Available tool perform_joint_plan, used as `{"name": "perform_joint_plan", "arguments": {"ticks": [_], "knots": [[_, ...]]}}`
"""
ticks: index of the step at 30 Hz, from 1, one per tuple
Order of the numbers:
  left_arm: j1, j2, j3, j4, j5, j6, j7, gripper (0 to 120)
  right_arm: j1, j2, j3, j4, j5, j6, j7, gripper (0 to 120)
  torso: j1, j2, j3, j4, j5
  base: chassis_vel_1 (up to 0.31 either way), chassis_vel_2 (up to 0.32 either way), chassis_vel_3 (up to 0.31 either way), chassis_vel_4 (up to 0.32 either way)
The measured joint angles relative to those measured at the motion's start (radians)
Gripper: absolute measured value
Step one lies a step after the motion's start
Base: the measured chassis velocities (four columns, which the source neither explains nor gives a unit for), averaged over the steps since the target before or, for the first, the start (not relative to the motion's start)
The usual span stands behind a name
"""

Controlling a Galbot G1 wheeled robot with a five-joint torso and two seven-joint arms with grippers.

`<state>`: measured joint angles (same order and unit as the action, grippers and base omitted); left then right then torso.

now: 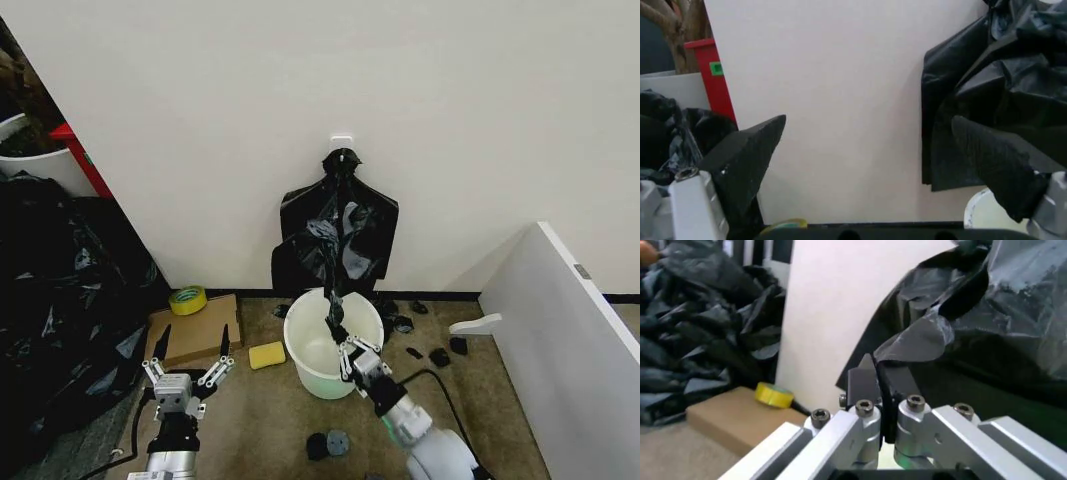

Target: Place the garbage bag over the trash bin.

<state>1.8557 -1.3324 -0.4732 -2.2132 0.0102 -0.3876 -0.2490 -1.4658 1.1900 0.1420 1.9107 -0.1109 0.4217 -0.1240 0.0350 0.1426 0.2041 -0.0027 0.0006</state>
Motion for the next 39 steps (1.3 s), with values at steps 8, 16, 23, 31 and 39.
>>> {"name": "perform_joint_plan", "arguments": {"ticks": [8,16,23,31,39], "knots": [[0.000,0.007,0.002,0.002,0.001,0.000,0.000,97,-0.051,-0.019,0.017,0.013,-0.043,0.053,-0.042,0,0.000,0.000,0.000,0.0000,0.0000,0.000,0.000,0.000,0.000],[0.001,0.009,0.001,0.002,0.001,0.000,0.000,97,-0.073,-0.033,0.059,0.016,-0.062,0.108,-0.118,0,0.000,0.000,0.000,0.0001,0.0000,0.000,0.000,0.000,0.000],[-0.004,0.009,0.004,0.006,0.001,0.000,0.000,97,-0.092,-0.038,0.088,0.011,-0.111,0.155,-0.175,0,0.000,0.000,0.000,0.0000,0.0000,0.000,0.000,0.000,0.000],[-0.006,0.009,0.005,0.010,0.001,0.000,0.000,97,-0.098,-0.041,0.114,0.009,-0.143,0.191,-0.213,0,0.000,0.000,0.000,0.0000,0.0000,0.000,0.000,0.000,0.000],[-0.006,0.006,0.005,0.010,0.002,0.000,0.000,97,-0.098,-0.045,0.137,0.013,-0.149,0.226,-0.265,0,0.000,0.000,0.000,0.0000,0.0000,0.000,0.000,0.000,0.000]]}}
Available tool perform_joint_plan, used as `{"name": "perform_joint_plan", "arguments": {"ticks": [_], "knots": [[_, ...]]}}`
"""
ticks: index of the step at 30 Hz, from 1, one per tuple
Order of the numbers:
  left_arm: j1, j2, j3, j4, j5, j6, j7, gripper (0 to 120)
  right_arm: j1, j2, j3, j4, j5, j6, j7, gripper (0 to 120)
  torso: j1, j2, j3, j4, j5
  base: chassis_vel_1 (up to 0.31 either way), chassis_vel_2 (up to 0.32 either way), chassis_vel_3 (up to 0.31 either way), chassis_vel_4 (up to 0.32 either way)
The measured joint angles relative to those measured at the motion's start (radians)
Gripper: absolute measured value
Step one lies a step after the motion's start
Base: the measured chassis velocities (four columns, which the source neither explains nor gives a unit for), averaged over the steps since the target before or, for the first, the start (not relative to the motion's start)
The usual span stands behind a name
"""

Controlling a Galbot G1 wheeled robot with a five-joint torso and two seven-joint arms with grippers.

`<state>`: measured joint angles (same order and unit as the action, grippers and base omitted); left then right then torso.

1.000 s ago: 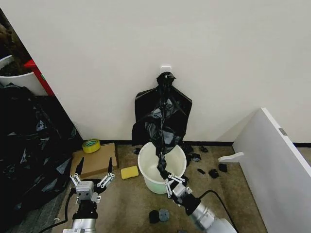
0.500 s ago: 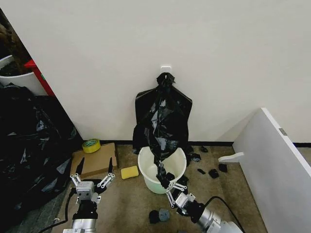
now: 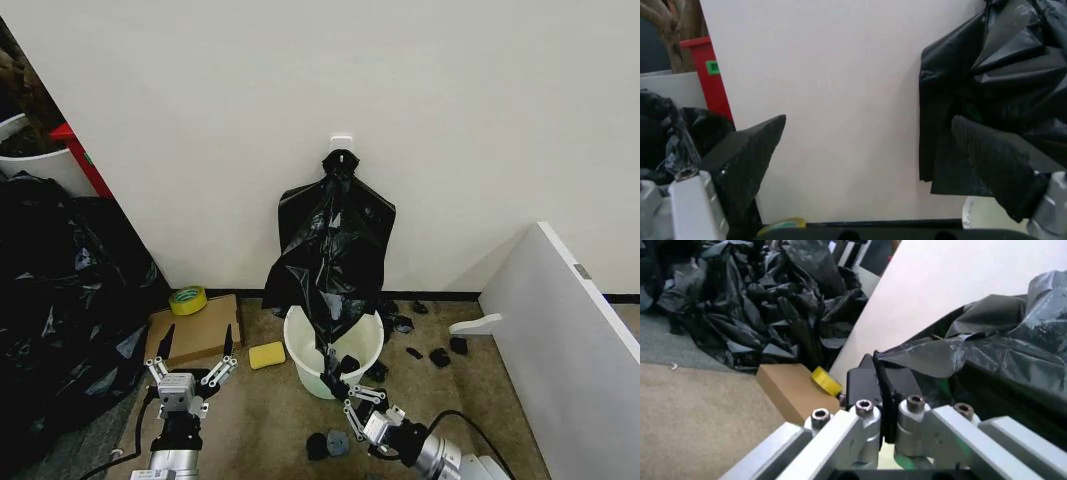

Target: Place the garbage bag over the trash bin.

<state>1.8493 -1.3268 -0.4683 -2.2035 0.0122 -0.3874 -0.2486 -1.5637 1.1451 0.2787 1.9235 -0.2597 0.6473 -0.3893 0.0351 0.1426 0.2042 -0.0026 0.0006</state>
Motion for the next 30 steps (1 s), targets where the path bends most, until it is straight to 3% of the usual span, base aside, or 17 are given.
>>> {"name": "perform_joint_plan", "arguments": {"ticks": [17,21,30], "knots": [[-0.003,-0.012,0.004,0.005,0.009,0.001,0.001,97,0.027,-0.024,0.006,-0.020,-0.023,0.023,0.002,0,0.000,0.000,0.000,0.0000,0.0000,0.000,0.000,0.000,0.000],[-0.007,-0.016,0.005,0.007,0.009,0.003,0.001,97,0.024,-0.025,-0.020,0.013,0.004,-0.049,0.105,0,0.000,0.000,0.000,0.0000,-0.0001,0.000,0.000,0.000,0.000],[-0.019,-0.017,0.007,0.010,0.009,0.014,0.003,97,-0.011,-0.033,-0.061,0.091,0.095,-0.194,0.276,34,0.000,0.000,0.000,0.0000,-0.0001,0.000,0.000,0.000,0.000]]}}
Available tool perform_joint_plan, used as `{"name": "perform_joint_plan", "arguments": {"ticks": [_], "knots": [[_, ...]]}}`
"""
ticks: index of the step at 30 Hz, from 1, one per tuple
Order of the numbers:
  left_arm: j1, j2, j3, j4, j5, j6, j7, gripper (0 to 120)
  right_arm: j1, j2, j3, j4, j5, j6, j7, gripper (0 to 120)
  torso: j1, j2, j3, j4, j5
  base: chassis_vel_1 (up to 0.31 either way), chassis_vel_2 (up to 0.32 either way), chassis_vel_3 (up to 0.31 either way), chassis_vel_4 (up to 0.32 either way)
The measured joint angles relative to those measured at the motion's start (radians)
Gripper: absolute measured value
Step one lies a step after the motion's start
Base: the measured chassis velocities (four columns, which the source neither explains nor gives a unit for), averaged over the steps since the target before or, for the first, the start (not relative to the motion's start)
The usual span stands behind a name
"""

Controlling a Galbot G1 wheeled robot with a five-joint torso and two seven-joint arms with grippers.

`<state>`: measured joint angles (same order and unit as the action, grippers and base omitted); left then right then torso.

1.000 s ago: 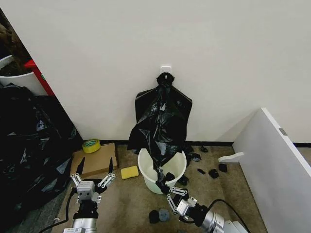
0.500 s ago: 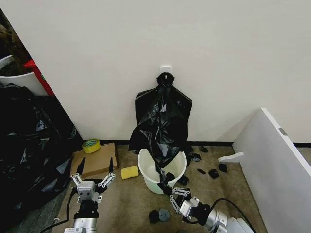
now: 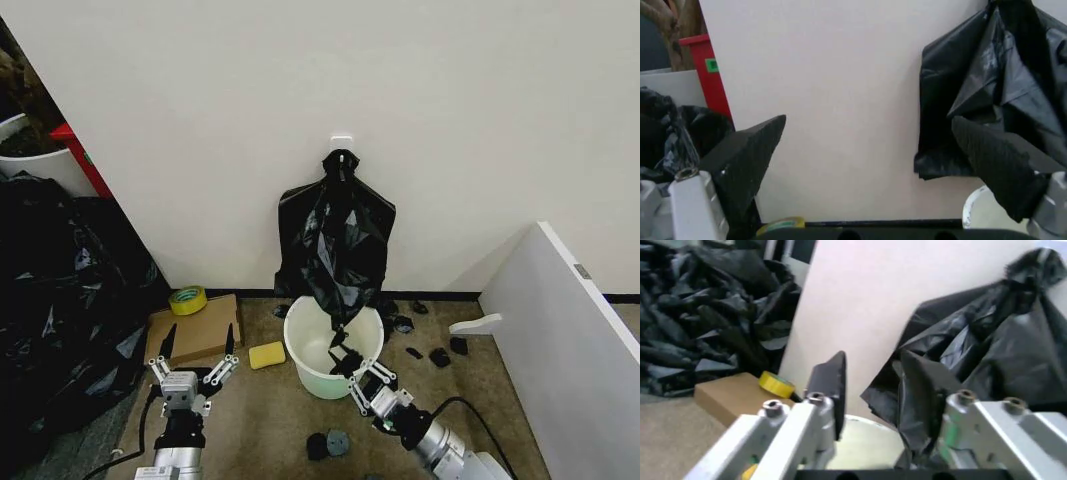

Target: Place the garbage bag over the trash bin.

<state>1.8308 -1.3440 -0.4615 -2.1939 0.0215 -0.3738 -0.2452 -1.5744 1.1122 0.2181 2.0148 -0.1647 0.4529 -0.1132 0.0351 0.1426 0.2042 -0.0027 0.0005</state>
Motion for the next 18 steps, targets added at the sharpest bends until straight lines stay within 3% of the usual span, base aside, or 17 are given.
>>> {"name": "perform_joint_plan", "arguments": {"ticks": [8,12,18], "knots": [[-0.003,0.002,0.000,0.001,0.001,0.007,0.001,97,0.049,0.003,-0.047,0.039,0.075,-0.152,0.111,60,0.000,0.000,0.000,0.0000,0.0000,0.000,0.000,0.000,0.000],[0.001,0.003,-0.005,0.001,0.003,0.008,0.002,97,0.188,0.018,-0.107,0.025,0.155,-0.279,0.166,79,0.000,0.000,0.000,0.0000,-0.0001,0.000,0.000,0.000,0.000],[0.005,-0.006,-0.008,0.001,0.004,0.008,0.002,97,0.329,0.059,-0.188,-0.020,0.252,-0.392,0.253,97,0.000,0.000,0.000,0.0003,0.0000,0.000,0.000,0.000,0.000]]}}
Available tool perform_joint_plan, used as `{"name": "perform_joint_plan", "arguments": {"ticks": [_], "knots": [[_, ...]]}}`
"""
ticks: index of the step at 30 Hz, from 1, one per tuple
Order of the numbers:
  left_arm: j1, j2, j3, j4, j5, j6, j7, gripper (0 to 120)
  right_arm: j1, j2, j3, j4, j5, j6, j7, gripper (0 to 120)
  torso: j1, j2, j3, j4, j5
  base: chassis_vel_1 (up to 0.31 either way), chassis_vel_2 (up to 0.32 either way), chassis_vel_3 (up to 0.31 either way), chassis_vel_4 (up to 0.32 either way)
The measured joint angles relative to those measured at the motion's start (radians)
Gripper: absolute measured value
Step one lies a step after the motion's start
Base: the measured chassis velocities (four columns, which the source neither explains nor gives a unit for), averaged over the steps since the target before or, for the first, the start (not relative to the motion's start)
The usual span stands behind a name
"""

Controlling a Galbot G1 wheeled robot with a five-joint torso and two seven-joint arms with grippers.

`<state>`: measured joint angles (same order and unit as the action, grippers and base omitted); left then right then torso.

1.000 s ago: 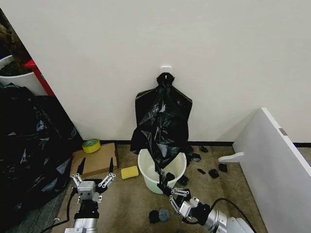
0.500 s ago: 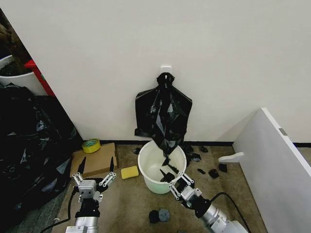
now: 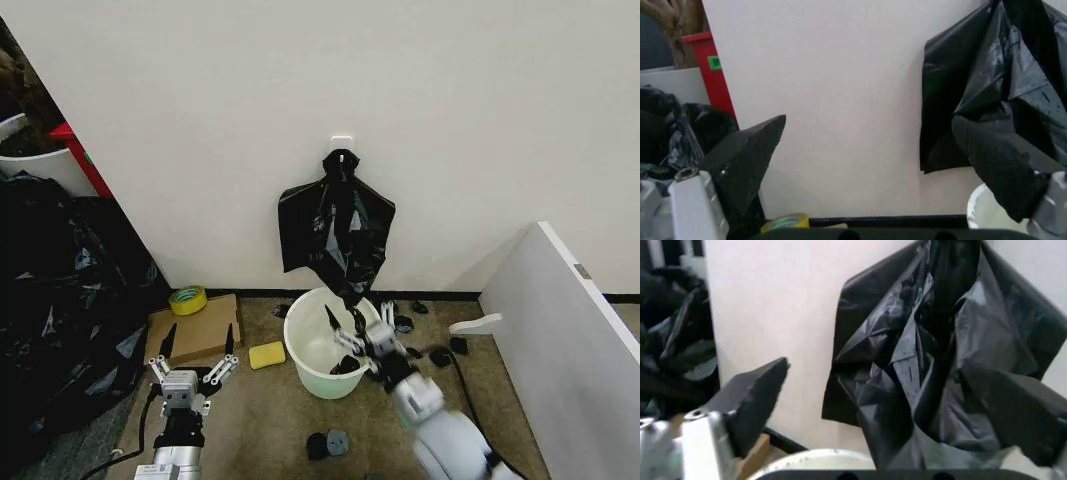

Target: Place the garbage bag over the trash bin.

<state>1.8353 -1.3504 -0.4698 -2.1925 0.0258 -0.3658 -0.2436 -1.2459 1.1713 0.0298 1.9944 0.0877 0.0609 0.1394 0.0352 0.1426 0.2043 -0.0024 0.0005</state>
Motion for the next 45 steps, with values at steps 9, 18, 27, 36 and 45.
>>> {"name": "perform_joint_plan", "arguments": {"ticks": [9,18,27,36,45], "knots": [[-0.008,0.000,0.001,0.009,-0.005,0.000,0.000,97,0.090,0.048,-0.034,-0.082,-0.007,-0.078,0.101,88,0.000,0.000,0.000,-0.0003,-0.0002,0.000,0.000,0.000,0.000],[-0.012,0.006,0.000,0.009,-0.021,-0.002,-0.001,97,0.153,0.066,-0.046,-0.163,-0.026,-0.114,0.200,61,0.000,0.000,0.000,-0.0003,0.0000,0.000,0.000,0.000,0.000],[-0.017,0.008,-0.003,0.011,-0.033,-0.003,-0.001,97,0.173,0.069,-0.059,-0.188,-0.012,-0.122,0.242,31,0.000,0.000,0.000,-0.0002,0.0001,0.000,0.000,0.000,0.000],[-0.029,0.022,-0.002,0.012,-0.038,0.001,-0.001,97,0.173,0.057,-0.043,-0.173,0.014,-0.121,0.253,0,0.000,0.000,0.000,-0.0002,0.0000,0.000,0.000,0.000,0.000],[-0.088,0.106,0.021,-0.008,-0.153,0.051,0.025,97,0.105,0.012,0.002,-0.065,0.150,-0.031,0.160,0,0.000,0.000,0.000,-0.0002,0.0000,0.000,0.000,0.000,0.000]]}}
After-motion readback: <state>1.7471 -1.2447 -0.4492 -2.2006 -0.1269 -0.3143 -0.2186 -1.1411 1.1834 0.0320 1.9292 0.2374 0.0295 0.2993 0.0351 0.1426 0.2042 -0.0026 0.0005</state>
